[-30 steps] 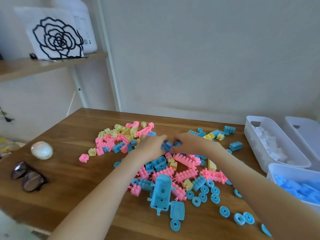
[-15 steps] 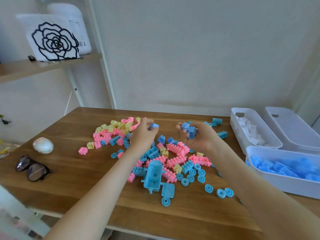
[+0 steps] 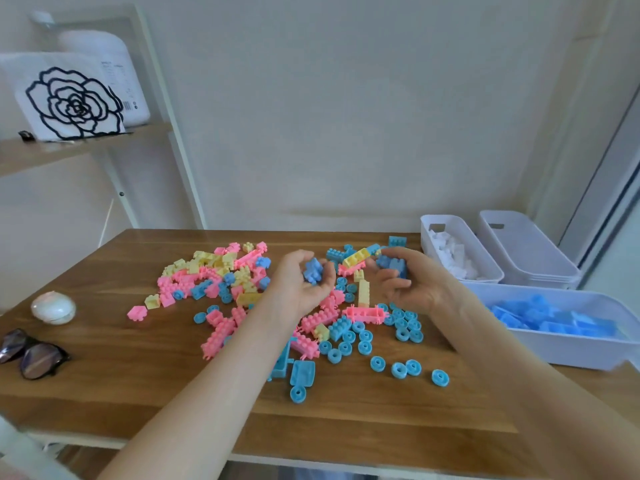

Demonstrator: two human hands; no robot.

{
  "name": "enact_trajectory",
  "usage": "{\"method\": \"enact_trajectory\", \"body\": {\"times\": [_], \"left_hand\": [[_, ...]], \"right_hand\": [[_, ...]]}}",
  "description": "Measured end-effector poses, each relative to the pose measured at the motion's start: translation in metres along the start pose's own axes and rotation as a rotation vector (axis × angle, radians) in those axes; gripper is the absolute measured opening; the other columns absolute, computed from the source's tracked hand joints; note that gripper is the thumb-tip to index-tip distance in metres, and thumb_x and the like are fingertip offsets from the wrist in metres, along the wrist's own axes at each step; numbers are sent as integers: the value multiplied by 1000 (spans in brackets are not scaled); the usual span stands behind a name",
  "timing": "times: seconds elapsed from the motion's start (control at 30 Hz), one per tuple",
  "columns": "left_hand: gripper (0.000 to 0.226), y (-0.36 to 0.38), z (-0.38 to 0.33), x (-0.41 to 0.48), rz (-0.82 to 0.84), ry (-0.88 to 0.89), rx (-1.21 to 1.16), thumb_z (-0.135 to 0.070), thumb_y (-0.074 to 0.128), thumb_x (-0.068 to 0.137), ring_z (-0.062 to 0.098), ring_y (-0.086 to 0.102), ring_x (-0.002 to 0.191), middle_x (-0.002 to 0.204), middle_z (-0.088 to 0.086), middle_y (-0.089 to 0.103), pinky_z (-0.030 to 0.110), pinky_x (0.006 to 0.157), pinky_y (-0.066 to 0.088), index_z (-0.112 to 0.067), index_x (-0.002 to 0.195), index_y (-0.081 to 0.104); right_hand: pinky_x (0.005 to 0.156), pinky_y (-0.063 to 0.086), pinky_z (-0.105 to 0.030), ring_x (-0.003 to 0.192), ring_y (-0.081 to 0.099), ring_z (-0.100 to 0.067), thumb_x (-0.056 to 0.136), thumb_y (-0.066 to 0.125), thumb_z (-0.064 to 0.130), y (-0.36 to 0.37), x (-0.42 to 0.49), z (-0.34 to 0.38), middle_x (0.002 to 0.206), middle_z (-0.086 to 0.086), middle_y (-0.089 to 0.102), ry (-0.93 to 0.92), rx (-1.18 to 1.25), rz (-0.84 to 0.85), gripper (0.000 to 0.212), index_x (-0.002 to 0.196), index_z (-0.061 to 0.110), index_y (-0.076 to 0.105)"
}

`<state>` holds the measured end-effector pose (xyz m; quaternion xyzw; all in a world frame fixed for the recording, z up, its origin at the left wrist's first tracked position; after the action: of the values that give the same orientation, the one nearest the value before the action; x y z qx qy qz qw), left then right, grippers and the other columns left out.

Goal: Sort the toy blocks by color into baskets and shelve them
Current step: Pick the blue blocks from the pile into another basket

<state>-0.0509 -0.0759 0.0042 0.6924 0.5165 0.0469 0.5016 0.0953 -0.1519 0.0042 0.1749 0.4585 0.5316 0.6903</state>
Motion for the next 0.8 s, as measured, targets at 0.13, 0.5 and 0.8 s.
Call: {"method": "enact_trajectory", "body": {"times": [0.13,0.5,0.8], "left_hand": [[18,17,29,-2,59,-50,36,-7,45,97,20,57,76,95,23,56,23,56,56,8,98,53],[30,73,107,-7,162,-30,739,-34,46,99,5,26,36,51,-3,40,16,32,21,-9,89,59],[30,115,164,-6,414,506,1621,-33,30,103,12,53,75,103,-2,61,25,61,42,-21,122,50]], "right_hand": [[26,24,-11,30,38,-5,99,41,33,-12,-21,14,51,-2,52,-20,-20,22,34,89,3,54],[29,18,-14,28,28,-4,95,34,52,-59,-77,56,39,5,33,-246,-379,-52,46,80,11,48],[37,25,-19,31,29,-13,98,31,51,-111,-123,98,45,-4,36,-562,-1139,-543,48,97,8,53]]}}
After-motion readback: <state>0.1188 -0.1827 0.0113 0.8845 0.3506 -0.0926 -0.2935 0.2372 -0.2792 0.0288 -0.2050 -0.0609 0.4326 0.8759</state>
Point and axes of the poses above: each hand's wrist, its own x-axis towards the middle knuckle, its own y-axis out of the palm, z = x × y, the point moved 3 cm from there along x, towards the middle knuckle
